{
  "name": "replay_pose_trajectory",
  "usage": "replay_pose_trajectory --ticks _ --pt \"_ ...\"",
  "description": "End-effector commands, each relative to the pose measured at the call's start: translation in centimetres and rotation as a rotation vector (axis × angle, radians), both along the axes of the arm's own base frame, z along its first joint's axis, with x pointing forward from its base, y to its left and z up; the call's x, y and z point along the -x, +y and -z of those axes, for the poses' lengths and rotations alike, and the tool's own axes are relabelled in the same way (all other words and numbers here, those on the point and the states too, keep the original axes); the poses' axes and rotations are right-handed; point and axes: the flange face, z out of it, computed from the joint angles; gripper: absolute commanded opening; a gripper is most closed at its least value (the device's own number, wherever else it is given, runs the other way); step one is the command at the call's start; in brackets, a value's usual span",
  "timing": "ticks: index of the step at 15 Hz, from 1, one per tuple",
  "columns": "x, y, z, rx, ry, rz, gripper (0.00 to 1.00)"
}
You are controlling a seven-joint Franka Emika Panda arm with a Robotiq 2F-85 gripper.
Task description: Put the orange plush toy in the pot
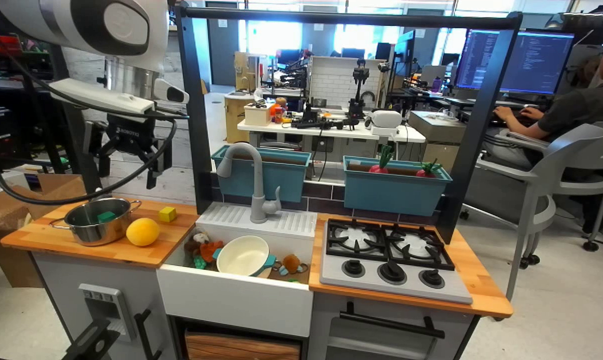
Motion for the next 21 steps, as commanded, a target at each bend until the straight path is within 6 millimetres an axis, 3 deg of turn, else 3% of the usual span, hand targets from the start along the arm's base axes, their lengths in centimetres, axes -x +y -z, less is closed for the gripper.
replay_pose_trajectory --ticks 1,10,21 --pt "-1.6 0.4 2.2 0.023 0.025 0.023 1.0" --pt "-3.8 0.7 6.0 0.025 0.072 0.065 1.0" --pt "-4.8 1.3 11.6 0.041 0.137 0.103 1.0"
